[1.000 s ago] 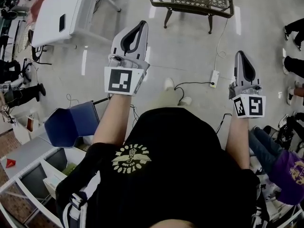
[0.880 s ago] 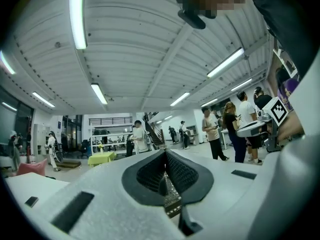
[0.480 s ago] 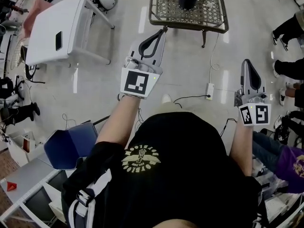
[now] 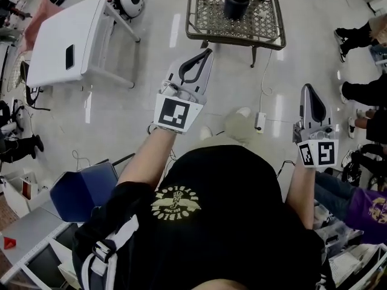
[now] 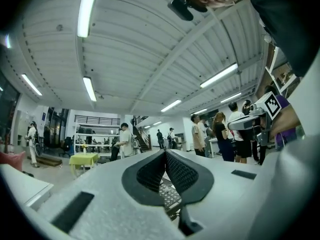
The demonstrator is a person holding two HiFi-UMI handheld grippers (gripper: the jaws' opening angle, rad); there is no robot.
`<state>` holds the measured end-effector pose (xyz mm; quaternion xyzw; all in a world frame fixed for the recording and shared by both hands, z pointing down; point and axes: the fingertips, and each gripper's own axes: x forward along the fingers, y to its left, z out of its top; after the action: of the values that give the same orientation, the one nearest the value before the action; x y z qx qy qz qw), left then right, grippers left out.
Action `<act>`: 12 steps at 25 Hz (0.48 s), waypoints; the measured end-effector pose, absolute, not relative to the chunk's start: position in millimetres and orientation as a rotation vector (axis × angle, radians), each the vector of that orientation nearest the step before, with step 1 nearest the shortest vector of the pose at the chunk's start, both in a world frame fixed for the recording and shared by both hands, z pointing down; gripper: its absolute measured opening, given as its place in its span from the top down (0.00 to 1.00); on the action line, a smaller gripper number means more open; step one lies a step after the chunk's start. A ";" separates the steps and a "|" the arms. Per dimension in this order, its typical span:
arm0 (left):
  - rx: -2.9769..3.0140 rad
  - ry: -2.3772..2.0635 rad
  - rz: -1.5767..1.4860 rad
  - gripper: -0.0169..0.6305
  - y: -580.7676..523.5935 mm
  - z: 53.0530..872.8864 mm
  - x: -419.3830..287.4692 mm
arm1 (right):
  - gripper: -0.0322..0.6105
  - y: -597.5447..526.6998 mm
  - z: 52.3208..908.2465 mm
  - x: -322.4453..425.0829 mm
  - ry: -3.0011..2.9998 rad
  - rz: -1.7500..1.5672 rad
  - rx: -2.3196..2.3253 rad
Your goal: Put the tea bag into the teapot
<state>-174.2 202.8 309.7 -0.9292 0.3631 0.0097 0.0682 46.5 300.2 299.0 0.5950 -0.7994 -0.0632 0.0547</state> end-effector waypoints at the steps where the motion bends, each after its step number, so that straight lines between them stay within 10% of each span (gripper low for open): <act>1: -2.787 1.095 0.031 0.98 201.3 306.9 -173.6 | 0.94 297.5 298.3 47.6 -2.435 -0.199 1.801; 12: -2.751 1.143 -0.092 0.98 159.2 315.7 -174.6 | 0.94 247.4 314.3 61.1 -2.477 -0.156 1.798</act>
<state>-174.6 159.2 315.7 -0.9200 0.3824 -0.0307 0.0807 61.1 247.4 314.3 0.5861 -0.8077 -0.0509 0.0385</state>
